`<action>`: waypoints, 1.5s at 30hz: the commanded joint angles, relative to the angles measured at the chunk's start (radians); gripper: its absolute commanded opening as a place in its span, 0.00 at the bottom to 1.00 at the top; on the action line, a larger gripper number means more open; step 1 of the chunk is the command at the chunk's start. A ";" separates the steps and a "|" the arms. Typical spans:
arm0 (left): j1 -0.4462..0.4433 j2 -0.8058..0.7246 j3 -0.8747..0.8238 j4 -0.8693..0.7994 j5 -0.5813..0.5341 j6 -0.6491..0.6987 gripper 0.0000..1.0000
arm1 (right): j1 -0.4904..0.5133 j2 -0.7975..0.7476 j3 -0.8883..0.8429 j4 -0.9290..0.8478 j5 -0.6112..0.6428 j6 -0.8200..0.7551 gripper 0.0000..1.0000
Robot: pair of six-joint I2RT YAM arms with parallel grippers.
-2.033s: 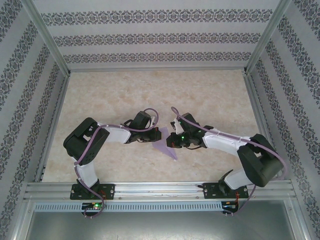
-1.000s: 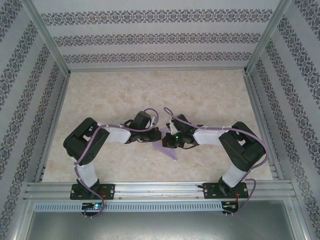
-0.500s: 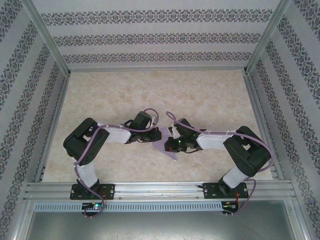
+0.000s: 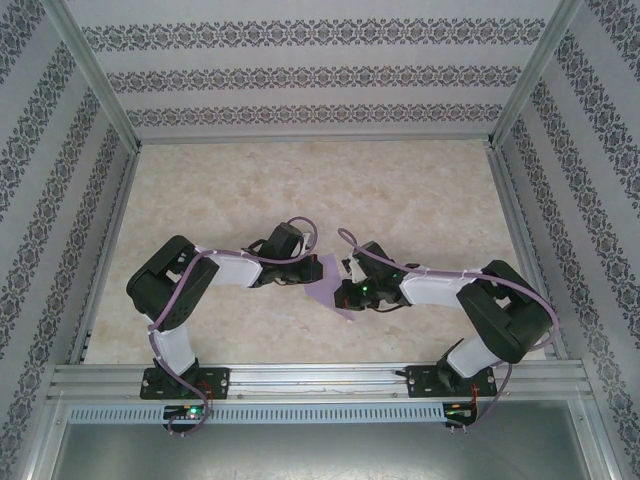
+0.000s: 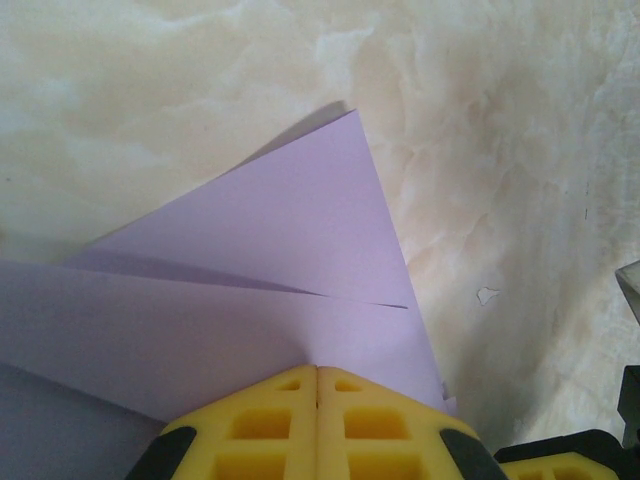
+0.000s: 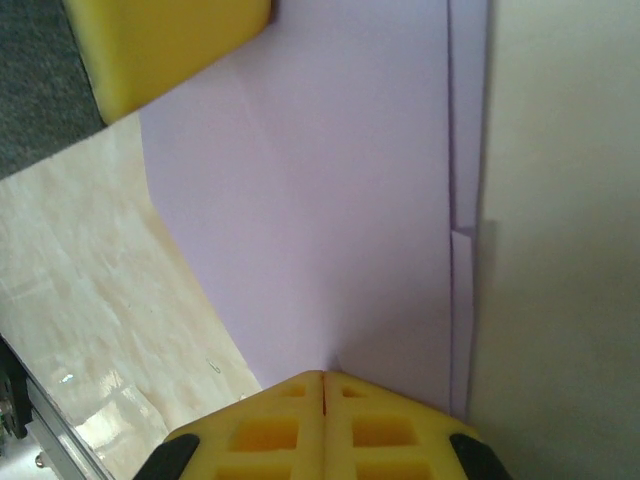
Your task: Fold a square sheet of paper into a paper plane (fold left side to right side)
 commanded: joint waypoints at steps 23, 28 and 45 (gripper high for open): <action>-0.003 0.032 -0.008 -0.131 -0.096 0.012 0.01 | 0.027 -0.136 -0.188 -0.080 0.011 0.082 0.00; -0.003 0.031 -0.001 -0.136 -0.098 0.014 0.01 | 0.027 -0.175 -0.216 -0.095 0.006 0.089 0.00; -0.005 -0.006 0.017 -0.106 -0.041 0.012 0.02 | -0.025 -0.419 -0.176 -0.322 0.025 0.005 0.02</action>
